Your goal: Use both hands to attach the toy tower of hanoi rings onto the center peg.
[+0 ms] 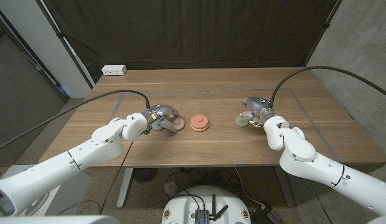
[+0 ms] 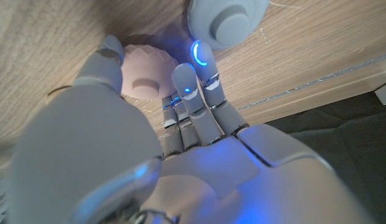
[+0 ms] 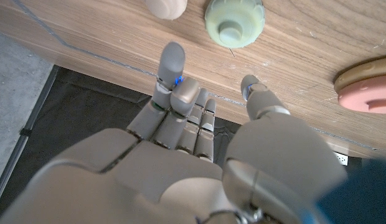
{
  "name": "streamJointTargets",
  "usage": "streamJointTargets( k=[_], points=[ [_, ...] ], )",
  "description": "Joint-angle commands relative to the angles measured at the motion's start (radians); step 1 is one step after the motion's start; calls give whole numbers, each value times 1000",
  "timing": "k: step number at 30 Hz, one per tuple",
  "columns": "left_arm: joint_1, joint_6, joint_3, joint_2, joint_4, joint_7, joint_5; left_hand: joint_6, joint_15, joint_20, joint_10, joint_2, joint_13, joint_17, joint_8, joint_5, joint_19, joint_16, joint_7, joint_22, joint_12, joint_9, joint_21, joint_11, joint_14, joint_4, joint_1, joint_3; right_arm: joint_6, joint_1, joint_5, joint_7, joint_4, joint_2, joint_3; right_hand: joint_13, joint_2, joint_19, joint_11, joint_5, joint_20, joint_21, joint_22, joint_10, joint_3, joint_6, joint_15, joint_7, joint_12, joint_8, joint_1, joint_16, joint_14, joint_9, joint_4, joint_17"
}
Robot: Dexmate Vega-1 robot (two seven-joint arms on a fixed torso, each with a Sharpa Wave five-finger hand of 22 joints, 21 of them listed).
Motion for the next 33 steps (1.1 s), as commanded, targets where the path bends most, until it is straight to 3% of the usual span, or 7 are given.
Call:
streamJointTargets(
  k=[1,33],
  points=[
    [-5,9,-12,10,-20,1,-4,13,-34,-121,95,27,15,13,7,6,14,7,-2,2,5,8,8,-82,13,6,20,18,-10,5,-4,-1,-4,1,-6,2,-1,-3,1,2,-76,6,2,7,11,11,-47,-1,-4,-3,-11,1,-4,4,-1,2],
    [6,1,-103,78,-123,-32,-98,43,-35,-120,132,23,50,35,9,2,25,-2,-7,-2,4,15,4,-84,18,15,-5,15,-16,14,-9,10,-7,1,-10,5,0,-2,0,2,-76,7,1,10,13,18,-47,0,-5,-3,-14,3,-3,5,-1,3]
  ],
)
